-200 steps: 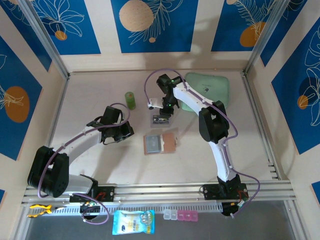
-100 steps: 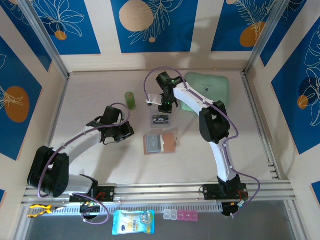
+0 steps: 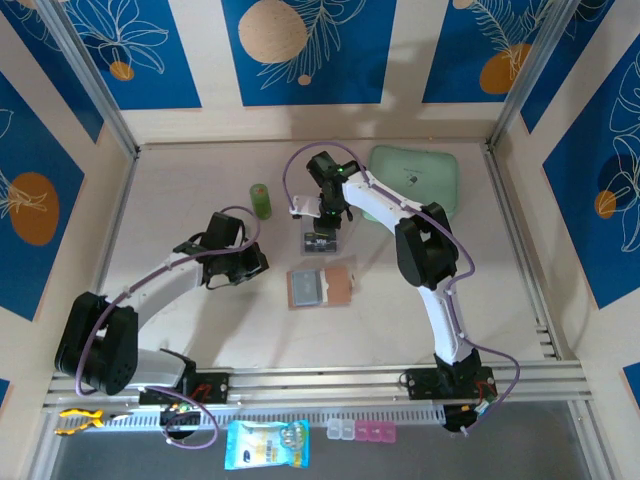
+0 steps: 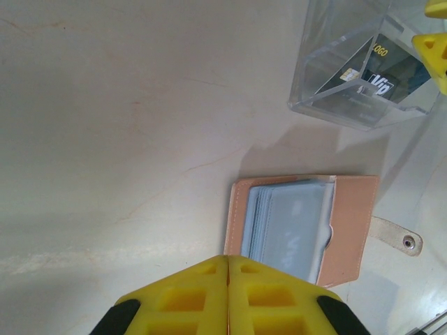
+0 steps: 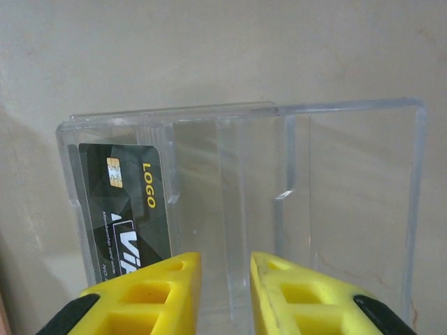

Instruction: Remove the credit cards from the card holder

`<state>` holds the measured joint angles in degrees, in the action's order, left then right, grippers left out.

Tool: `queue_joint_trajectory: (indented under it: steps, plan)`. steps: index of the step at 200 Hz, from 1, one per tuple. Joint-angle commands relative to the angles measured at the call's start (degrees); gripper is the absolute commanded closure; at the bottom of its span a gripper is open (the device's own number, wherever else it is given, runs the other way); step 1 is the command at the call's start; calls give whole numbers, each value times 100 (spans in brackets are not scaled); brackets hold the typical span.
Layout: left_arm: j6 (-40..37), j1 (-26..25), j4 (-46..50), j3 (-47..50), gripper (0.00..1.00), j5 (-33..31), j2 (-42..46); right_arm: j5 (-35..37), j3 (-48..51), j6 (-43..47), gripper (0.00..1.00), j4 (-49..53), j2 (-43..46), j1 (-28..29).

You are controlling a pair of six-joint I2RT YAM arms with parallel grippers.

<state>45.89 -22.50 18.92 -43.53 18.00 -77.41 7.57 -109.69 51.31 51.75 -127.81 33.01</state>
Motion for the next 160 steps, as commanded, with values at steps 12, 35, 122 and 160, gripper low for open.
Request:
queue_joint_trajectory:
  steps: [12, 35, 122, 160]
  plan:
    - [-126, 61, -39, -48, 91, 186, -12, 44, 35, -291, 73, -194, 509, 14]
    - [-131, 14, -102, -62, 91, 272, -64, 8, 106, -714, 73, -206, 721, 36]
    - [-1, -555, -588, -120, 91, 388, -508, -875, 1841, -4830, 73, -879, 2110, 232]
    - [43, -839, -782, -35, 92, 372, -701, -1633, 3228, -6984, 74, -1856, 2840, 232]
